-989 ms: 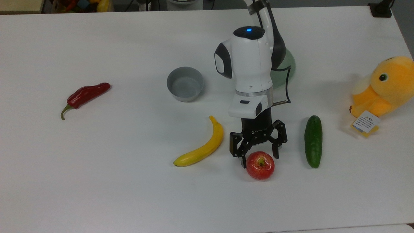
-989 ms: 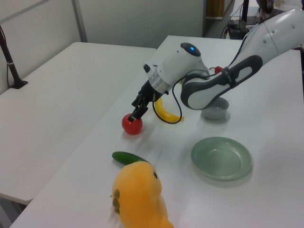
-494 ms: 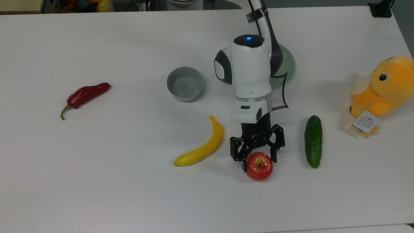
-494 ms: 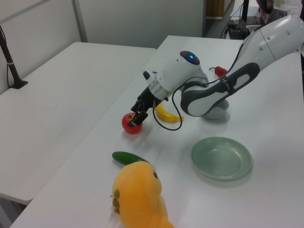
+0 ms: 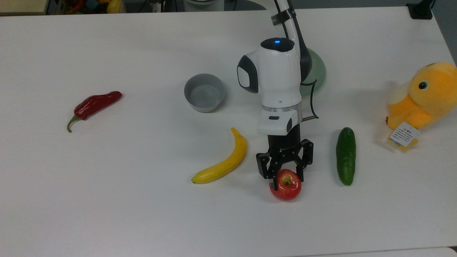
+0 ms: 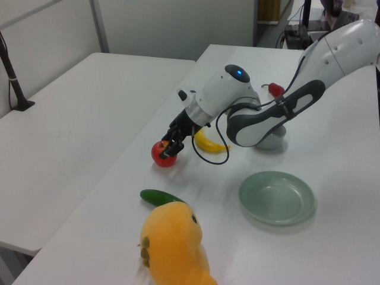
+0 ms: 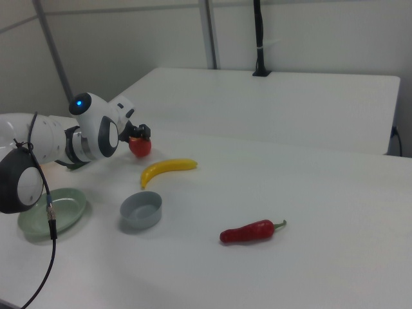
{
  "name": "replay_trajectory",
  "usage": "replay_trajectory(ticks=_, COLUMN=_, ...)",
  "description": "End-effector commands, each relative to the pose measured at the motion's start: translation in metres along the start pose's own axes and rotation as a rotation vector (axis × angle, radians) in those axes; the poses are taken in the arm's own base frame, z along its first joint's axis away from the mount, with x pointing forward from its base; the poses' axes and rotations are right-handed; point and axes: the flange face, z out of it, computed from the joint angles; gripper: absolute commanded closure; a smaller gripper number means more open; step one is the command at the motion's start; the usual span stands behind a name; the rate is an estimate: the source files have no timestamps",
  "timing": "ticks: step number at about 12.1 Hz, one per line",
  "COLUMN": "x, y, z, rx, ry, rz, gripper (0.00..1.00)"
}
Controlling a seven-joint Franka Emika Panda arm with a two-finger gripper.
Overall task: Put the red apple in the bowl
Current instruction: 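Close the gripper around the red apple and lift it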
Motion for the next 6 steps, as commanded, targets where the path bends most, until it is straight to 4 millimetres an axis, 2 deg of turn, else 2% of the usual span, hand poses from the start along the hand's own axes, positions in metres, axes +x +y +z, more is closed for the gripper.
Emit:
replay_trajectory(ticks=1, x=0.019, y=0.001, z=-0.034, rx=-0.010, ry=0.003, rz=-0.014, gripper=0.77)
replay_trajectory(ticks=4, x=0.027, y=0.021, z=-0.096, rx=-0.035, ry=-0.129, rz=0.000, gripper=0.77)
replay_trajectory(ticks=6, x=0.013, y=0.025, z=-0.145, rx=-0.043, ry=-0.247, rz=0.006, gripper=0.76)
